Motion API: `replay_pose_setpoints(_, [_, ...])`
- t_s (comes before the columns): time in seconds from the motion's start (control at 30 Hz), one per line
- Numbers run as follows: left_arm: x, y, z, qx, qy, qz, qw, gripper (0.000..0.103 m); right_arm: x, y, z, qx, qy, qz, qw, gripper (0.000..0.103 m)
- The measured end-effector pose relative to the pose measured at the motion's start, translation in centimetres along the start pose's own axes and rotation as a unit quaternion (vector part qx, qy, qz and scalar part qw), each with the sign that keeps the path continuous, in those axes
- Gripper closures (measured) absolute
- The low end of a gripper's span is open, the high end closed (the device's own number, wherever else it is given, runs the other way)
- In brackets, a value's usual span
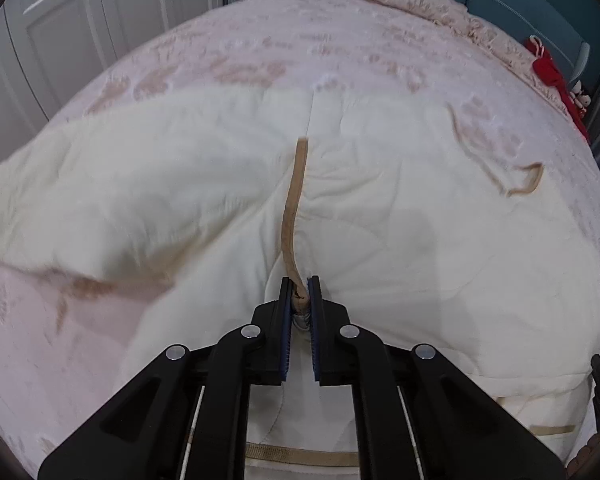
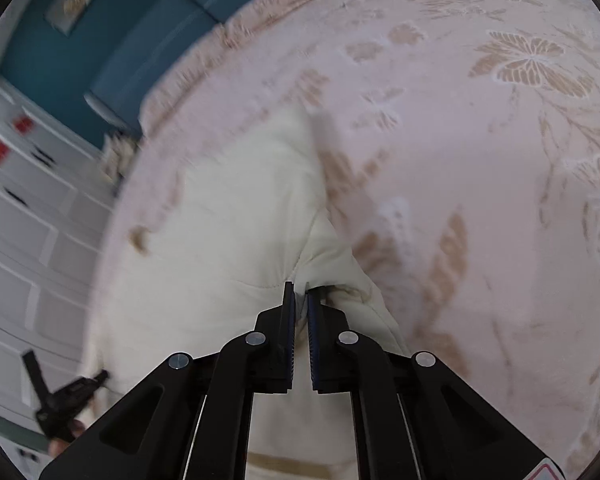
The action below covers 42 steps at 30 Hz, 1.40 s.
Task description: Fold large clothes
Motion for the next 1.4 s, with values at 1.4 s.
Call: replay_pose_setpoints(1.4, [-3.0,2.2,-2.2,0.093,0.084,-0.047,0.9910,0.074,-18.8,13.2,9.4,-0.053,0.080,-0.292,0.951,0.094])
Point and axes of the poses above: each gripper's, at about its wrist camera, not at the fingertips, and z roughly the way its jaws point, x to its right, y to its underside, the point moved 6 cm from there along z, roughly the way its jaws point, and after that the axes turned 5 degrees about -x, right-handed, at the moved point
